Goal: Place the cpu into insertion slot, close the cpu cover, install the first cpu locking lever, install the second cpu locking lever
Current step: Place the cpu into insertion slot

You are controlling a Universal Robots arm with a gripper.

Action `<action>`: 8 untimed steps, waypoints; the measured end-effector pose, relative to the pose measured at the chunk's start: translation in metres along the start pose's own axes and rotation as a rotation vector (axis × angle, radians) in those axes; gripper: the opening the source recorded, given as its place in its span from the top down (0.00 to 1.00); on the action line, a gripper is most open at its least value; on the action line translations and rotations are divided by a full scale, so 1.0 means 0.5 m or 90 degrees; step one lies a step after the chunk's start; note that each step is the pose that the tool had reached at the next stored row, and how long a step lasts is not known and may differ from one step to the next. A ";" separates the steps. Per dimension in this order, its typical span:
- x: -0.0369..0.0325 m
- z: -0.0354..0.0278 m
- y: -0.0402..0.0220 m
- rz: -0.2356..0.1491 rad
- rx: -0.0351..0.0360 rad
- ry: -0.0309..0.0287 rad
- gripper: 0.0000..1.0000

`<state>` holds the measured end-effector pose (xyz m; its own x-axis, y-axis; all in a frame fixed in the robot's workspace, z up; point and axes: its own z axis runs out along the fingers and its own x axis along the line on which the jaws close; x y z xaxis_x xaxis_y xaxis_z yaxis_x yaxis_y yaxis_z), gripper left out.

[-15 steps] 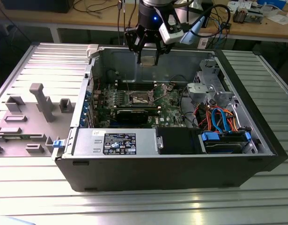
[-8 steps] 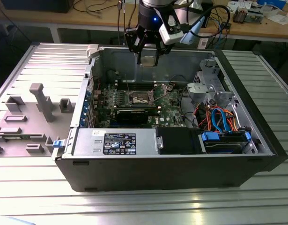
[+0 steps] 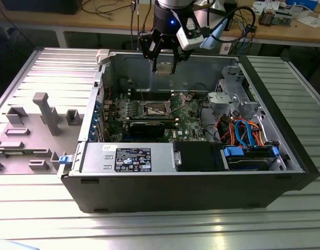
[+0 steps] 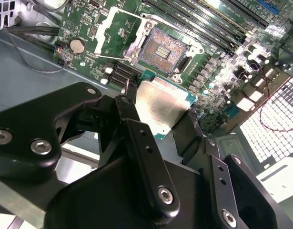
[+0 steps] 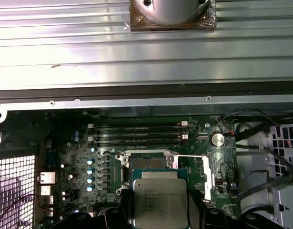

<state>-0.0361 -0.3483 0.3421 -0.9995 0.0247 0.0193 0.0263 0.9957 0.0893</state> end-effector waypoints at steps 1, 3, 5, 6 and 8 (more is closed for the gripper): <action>0.000 0.000 0.000 0.000 0.0000 0.0000 0.45; 0.000 0.001 0.000 0.000 0.0000 0.0000 0.45; 0.000 0.008 -0.001 0.000 0.0000 0.0000 0.45; 0.000 0.008 -0.001 0.000 0.0000 0.0000 0.45; 0.000 0.009 -0.001 0.000 0.0000 0.0000 0.45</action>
<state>-0.0362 -0.3483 0.3376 -0.9995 0.0247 0.0193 0.0263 0.9957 0.0893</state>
